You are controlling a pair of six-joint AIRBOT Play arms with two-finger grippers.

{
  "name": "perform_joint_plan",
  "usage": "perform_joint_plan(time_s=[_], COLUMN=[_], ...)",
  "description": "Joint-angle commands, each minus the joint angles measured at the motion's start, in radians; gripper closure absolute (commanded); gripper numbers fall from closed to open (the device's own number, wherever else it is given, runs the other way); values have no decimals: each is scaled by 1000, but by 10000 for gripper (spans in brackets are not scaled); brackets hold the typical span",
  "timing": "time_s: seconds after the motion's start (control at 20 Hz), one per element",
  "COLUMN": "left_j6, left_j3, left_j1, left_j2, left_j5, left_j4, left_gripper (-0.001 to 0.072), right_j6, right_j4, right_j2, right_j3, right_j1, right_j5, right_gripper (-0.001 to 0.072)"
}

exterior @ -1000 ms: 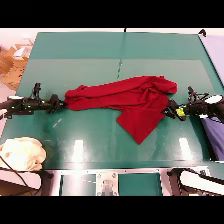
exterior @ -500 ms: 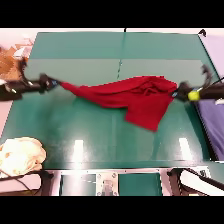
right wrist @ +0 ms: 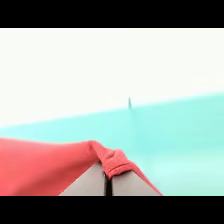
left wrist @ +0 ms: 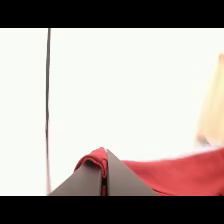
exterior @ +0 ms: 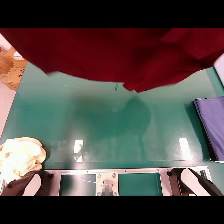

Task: Fold the shirts.

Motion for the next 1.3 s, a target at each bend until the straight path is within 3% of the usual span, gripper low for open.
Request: perform_joint_plan(time_s=[0.0,0.1,0.3,0.4,0.55,0.7,0.95,1.1,1.25], left_j6=[-59,-137,-262,-249,-249,-198,-125,-197,-238], left_j3=[224,282,237,121,-48,-229,-410,-410,-407], left_j1=[0,0,0,0,0,-53,-227,-242,-242], left_j2=[92,92,84,77,11,-129,-480,-684,-776], left_j5=[73,53,-34,-62,-172,-207,-53,66,197], left_j4=[119,243,451,465,447,424,432,417,397], left_gripper=[688,688,688,688,688,688,688,688,688], right_j6=[28,28,28,26,-101,-183,-311,-318,-316], right_j4=[-31,-61,-59,-8,156,163,164,168,171], right_j2=[97,137,138,138,127,69,-243,-538,-784], right_j3=[160,160,93,-35,-304,-581,-824,-735,-538], right_j1=[-36,-36,-36,-35,-9,92,243,250,238], right_j5=[-173,-259,-260,-256,-254,-299,-483,-503,-469], right_gripper=[693,693,692,693,693,693,692,692,692])
